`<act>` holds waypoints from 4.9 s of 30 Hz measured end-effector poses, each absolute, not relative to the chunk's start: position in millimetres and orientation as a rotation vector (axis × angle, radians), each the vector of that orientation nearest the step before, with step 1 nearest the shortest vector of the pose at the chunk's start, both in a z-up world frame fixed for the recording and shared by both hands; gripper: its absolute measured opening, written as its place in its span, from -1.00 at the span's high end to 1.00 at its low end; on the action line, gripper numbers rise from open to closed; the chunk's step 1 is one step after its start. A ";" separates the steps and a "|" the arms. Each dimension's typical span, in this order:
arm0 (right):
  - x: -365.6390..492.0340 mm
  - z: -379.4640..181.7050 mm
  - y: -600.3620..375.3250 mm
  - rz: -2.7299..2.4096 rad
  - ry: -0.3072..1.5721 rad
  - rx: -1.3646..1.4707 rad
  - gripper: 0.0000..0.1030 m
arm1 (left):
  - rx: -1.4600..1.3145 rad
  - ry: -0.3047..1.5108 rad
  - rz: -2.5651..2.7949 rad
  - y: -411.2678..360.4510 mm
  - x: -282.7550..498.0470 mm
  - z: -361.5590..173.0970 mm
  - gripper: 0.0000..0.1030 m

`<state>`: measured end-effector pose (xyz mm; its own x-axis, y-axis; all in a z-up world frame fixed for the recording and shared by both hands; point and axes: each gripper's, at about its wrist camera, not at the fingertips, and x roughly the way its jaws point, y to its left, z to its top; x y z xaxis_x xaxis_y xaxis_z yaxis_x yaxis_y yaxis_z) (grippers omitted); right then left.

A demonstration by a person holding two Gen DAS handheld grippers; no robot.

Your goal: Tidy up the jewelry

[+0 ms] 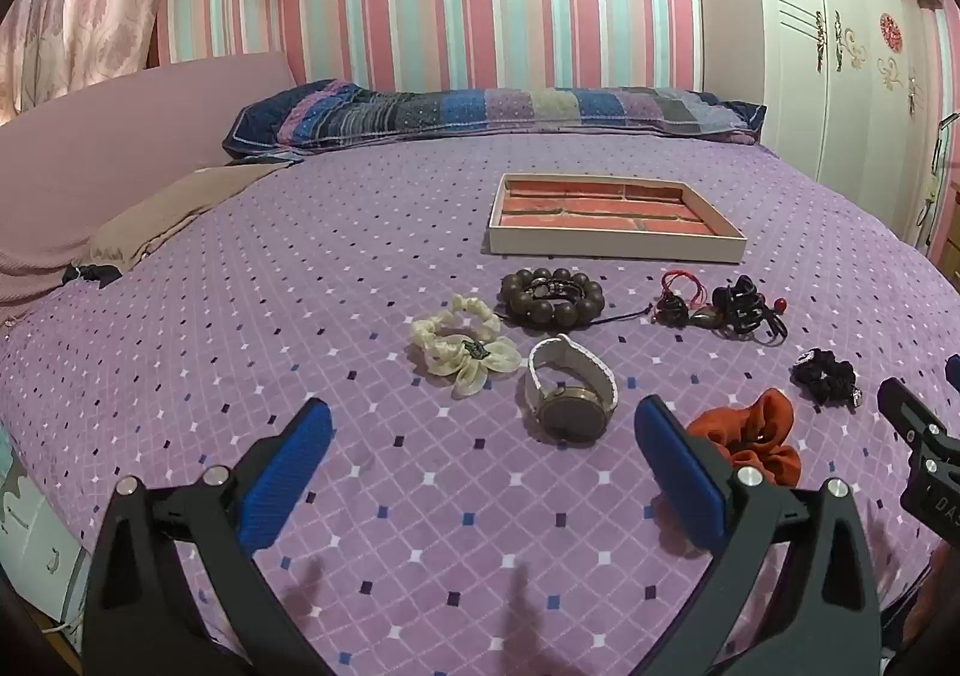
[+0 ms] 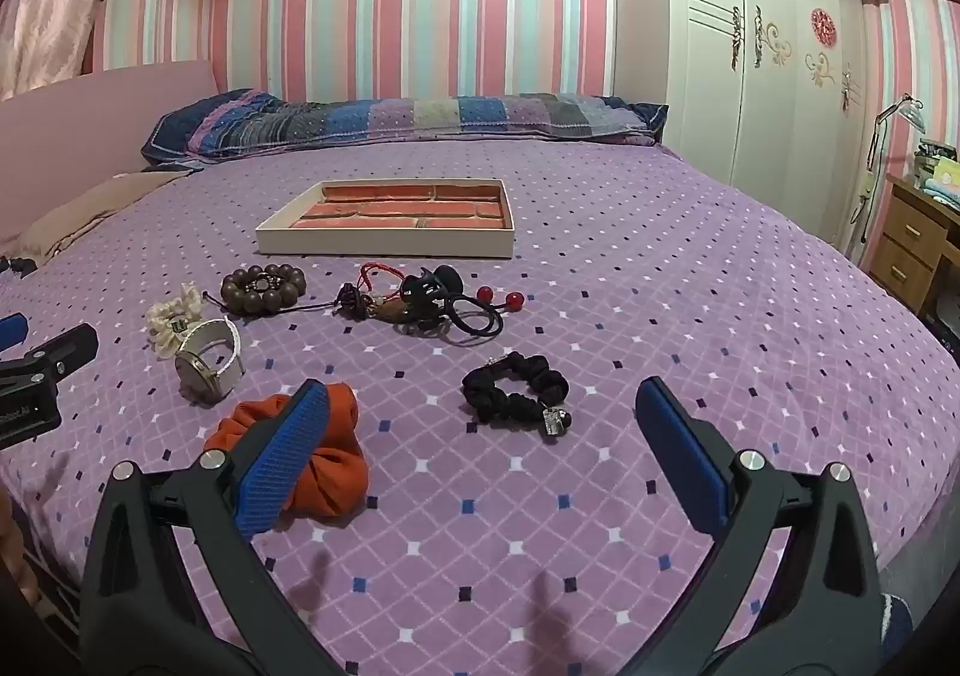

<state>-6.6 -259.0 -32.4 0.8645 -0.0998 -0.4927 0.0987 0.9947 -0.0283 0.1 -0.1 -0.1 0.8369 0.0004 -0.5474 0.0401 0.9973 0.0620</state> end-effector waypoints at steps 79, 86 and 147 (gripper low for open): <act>-5.3 -33.1 -261.8 -0.115 0.520 0.000 -0.92 | 0.077 0.596 -0.025 0.1 0.1 -6.4 -0.92; -4.0 -34.9 -260.9 -0.115 0.526 -0.003 -0.92 | 0.080 0.604 -0.027 -0.2 2.2 -7.4 -0.92; 41.3 -67.8 -223.2 -0.002 0.673 -0.035 -0.92 | 0.030 0.766 -0.115 13.9 56.3 -32.2 -0.91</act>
<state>41.3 -223.2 -67.8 0.7819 -0.0134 -0.6232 -0.0093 0.9994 -0.0332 56.3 13.9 -32.2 0.7147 -0.0925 -0.6933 0.1146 0.9933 -0.0145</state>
